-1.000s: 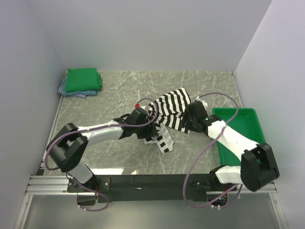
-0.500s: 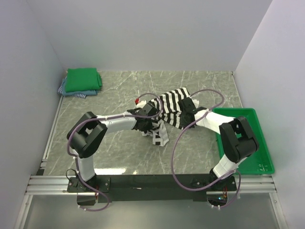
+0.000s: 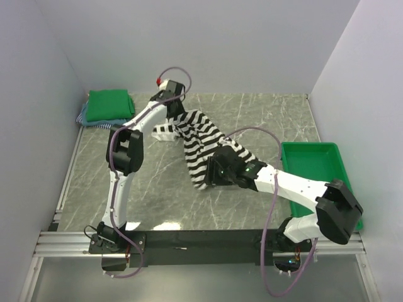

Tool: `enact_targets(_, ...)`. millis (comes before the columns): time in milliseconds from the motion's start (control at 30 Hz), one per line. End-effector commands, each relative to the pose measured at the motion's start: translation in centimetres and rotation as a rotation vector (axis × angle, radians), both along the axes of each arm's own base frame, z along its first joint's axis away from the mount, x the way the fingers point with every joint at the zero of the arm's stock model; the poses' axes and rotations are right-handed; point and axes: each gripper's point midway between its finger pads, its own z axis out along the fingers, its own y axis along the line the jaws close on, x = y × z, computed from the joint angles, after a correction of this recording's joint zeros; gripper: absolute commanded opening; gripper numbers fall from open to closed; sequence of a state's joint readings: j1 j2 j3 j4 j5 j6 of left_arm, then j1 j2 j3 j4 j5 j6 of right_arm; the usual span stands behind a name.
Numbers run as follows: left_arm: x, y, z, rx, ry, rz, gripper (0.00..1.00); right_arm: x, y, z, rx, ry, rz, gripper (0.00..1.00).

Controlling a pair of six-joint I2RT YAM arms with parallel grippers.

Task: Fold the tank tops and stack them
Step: Flatten the tank top out

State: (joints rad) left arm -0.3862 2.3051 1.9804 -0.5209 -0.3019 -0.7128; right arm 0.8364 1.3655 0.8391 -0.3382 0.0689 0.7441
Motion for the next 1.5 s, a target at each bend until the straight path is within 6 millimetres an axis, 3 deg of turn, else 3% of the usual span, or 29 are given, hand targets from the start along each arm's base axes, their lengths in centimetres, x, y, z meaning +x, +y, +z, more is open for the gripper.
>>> enact_targets(0, 0.2, -3.1, 6.7, -0.032, -0.09, -0.171, 0.55, 2.5, 0.9, 5.2, 0.106, -0.094, -0.063, 0.66)
enact_targets(33, 0.3, -3.3, 7.8, -0.044, -0.127, -0.182, 0.57, 3.0, 0.4, 5.7, 0.093, -0.111, -0.068, 0.67)
enact_targets(67, -0.5, -3.0, 10.7, -0.061, -0.171, -0.18, 0.59, 3.3, -0.5, 5.8, 0.05, -0.128, -0.071, 0.67)
enact_targets(100, -1.6, -2.3, 9.8, -0.054, -0.143, -0.172, 0.6, 3.8, -1.0, 6.5, 0.036, -0.148, -0.085, 0.68)
enact_targets(133, -2.3, -2.0, 10.1, -0.07, -0.143, -0.15, 0.6, 4.3, -1.9, 6.5, 0.011, -0.155, -0.107, 0.68)
enact_targets(167, -3.5, -1.6, 12.2, -0.093, -0.17, -0.14, 0.59, 4.5, -3.0, 6.3, -0.031, -0.158, -0.116, 0.68)
enact_targets(200, -5.4, -0.9, 9.9, -0.089, -0.104, -0.122, 0.55, 5.0, -4.2, 5.8, -0.063, -0.16, -0.143, 0.68)
enact_targets(233, -6.7, -0.5, 9.5, -0.117, -0.082, -0.093, 0.52, 6.0, -6.4, 5.3, -0.084, -0.153, -0.197, 0.68)
enact_targets(267, -8.3, -0.4, 11.1, -0.158, -0.101, -0.092, 0.49, 6.7, -8.0, 4.8, -0.099, -0.145, -0.219, 0.68)
enact_targets(300, -10.9, 0.1, 7.3, -0.161, -0.026, -0.088, 0.44, 6.4, -9.0, 3.6, -0.086, -0.103, -0.215, 0.66)
enact_targets(333, -12.4, -0.1, 6.6, -0.201, -0.008, -0.075, 0.43, 6.8, -10.3, 3.2, -0.088, -0.094, -0.24, 0.66)
enact_targets(367, -15.6, 0.5, 4.7, -0.224, 0.027, -0.075, 0.41, 7.9, -12.6, 2.8, -0.098, -0.098, -0.299, 0.66)
enact_targets(433, -19.0, -0.7, 3.5, -0.281, 0.054, -0.09, 0.4, 8.3, -14.3, 1.9, -0.112, -0.087, -0.33, 0.66)
enact_targets(467, -20.8, -1.2, 4.1, -0.32, 0.046, -0.11, 0.4, 8.7, -15.4, 1.2, -0.134, -0.073, -0.355, 0.65)
enact_targets(500, -23.2, -1.3, 1.6, -0.327, 0.094, -0.119, 0.4, 8.9, -15.8, 0.9, -0.145, -0.067, -0.36, 0.65)
enact_targets(533, -25.3, -3.0, 1.2, -0.362, 0.117, -0.153, 0.4, 9.2, -16.2, 0.7, -0.16, -0.064, -0.374, 0.65)
enact_targets(667, -31.3, -4.1, -1.7, -0.413, 0.199, -0.178, 0.44, 9.9, -17.3, -0.3, -0.152, -0.043, -0.413, 0.64)
enact_targets(833, -33.7, -4.7, -2.9, -0.481, 0.242, -0.137, 0.46, 9.9, -17.0, -0.9, -0.13, -0.026, -0.415, 0.63)
enact_targets(1067, -34.4, -5.8, -3.8, -0.471, 0.29, -0.117, 0.44, 9.6, -17.4, -2.0, -0.145, -0.003, -0.43, 0.62)
enact_targets(1200, -35.3, -4.7, -4.9, -0.394, 0.328, -0.036, 0.4, 9.5, -17.4, -2.2, -0.143, -0.002, -0.43, 0.61)
enact_targets(1467, -35.6, -5.5, -5.2, -0.278, 0.341, -0.035, 0.39, 9.3, -17.5, -2.1, -0.128, -0.005, -0.433, 0.61)
